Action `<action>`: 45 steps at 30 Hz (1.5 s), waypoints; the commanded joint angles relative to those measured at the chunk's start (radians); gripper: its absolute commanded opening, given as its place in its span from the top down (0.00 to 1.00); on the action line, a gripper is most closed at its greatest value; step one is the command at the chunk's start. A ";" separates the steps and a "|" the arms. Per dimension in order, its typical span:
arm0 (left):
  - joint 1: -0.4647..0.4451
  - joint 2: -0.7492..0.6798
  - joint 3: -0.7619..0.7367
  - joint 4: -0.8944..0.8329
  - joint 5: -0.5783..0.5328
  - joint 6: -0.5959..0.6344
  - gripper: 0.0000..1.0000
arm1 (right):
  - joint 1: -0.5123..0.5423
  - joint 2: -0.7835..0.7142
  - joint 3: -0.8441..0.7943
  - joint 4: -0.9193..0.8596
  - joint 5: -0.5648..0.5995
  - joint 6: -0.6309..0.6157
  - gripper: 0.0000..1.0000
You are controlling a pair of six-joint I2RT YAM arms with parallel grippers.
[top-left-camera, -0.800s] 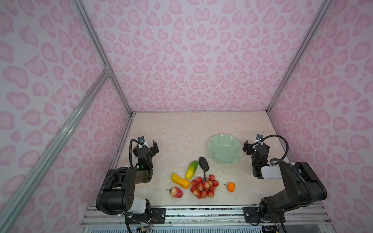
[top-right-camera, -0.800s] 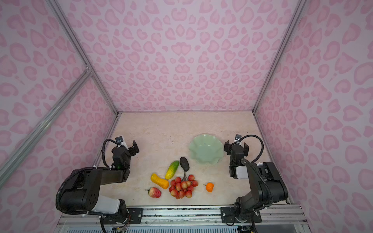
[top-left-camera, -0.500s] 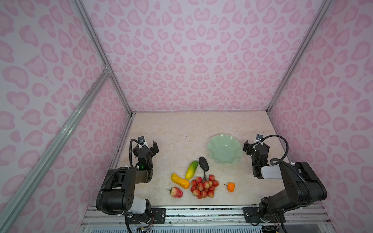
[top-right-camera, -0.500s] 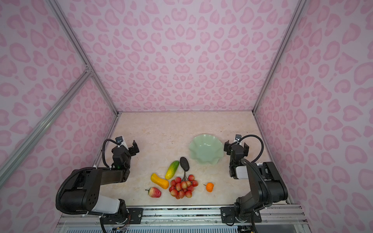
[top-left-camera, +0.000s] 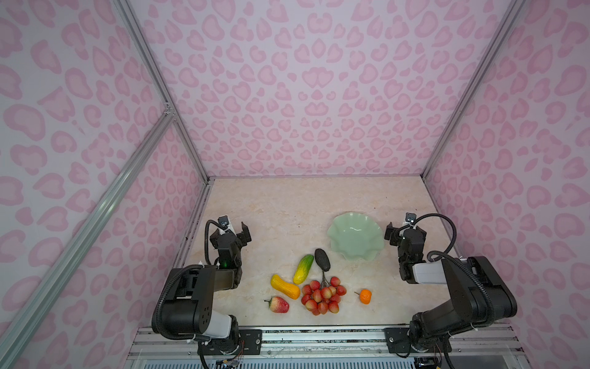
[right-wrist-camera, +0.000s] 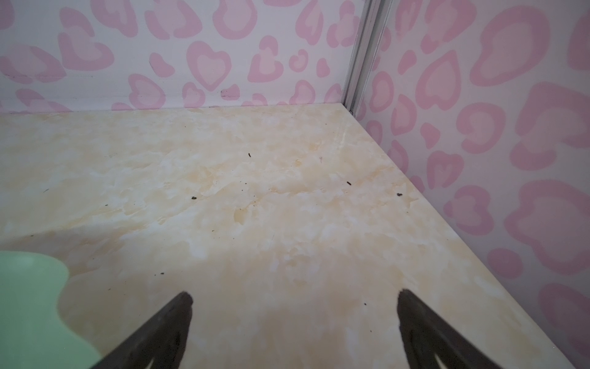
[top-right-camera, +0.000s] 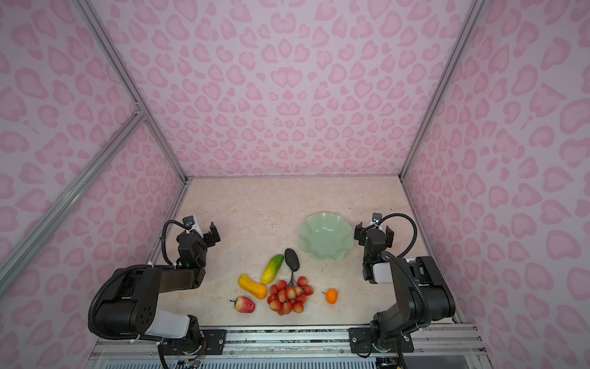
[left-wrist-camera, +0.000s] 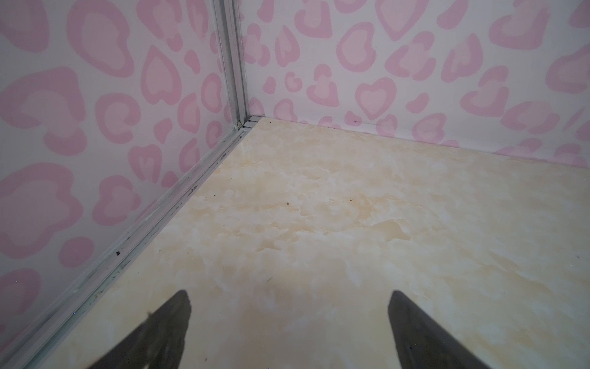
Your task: Place and organize the fake fruits in the fruit bowl
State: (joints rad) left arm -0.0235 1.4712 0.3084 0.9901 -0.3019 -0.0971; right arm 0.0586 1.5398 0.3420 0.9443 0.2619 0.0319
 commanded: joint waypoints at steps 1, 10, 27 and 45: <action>0.001 -0.001 0.000 0.030 0.005 0.002 0.03 | 0.001 -0.002 0.002 0.018 0.003 0.002 0.00; -0.002 -0.050 -0.056 0.085 -0.024 -0.008 0.00 | 0.003 -0.120 0.050 -0.142 0.046 0.016 0.00; -0.016 -0.276 -0.054 -0.077 -0.091 -0.013 0.01 | 0.225 -0.534 0.377 -1.389 -0.152 0.362 0.14; -0.016 -0.302 -0.043 -0.123 -0.095 -0.034 0.01 | 0.775 -0.709 0.078 -1.542 -0.145 0.899 0.23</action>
State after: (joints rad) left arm -0.0410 1.1751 0.2543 0.8608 -0.3920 -0.1249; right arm 0.8253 0.8371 0.4458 -0.6044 0.1120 0.8467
